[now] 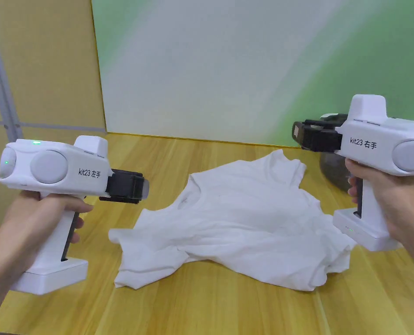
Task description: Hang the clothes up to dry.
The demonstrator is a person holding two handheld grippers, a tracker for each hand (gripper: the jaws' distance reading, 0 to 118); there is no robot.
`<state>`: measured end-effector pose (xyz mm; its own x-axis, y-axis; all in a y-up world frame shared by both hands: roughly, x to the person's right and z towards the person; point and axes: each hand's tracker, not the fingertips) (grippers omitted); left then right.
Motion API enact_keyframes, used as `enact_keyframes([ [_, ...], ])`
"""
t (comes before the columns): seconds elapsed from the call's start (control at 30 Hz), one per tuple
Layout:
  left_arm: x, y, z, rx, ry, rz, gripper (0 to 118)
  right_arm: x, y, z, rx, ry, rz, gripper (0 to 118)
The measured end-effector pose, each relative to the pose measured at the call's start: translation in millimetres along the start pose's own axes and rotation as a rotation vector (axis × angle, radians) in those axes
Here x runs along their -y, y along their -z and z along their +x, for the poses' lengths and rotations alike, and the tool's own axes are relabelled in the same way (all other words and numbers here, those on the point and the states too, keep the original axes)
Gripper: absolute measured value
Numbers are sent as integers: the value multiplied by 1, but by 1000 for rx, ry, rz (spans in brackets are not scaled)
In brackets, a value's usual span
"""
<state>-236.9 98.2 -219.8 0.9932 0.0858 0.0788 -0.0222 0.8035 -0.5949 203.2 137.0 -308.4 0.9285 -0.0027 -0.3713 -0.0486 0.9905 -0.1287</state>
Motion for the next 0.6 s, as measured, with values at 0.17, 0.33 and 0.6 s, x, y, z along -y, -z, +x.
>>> enact_keyframes([
  [0.17,7,-1,-13,-77,-17,58,0,0,28,-51,1,-17,15,0],
  [0.33,30,-1,-13,-94,8,0,0,25,116,-77,-209,41,-165,0],
  [0.6,61,-21,-4,19,26,-228,0,56,113,-185,-455,-138,-343,0],
])
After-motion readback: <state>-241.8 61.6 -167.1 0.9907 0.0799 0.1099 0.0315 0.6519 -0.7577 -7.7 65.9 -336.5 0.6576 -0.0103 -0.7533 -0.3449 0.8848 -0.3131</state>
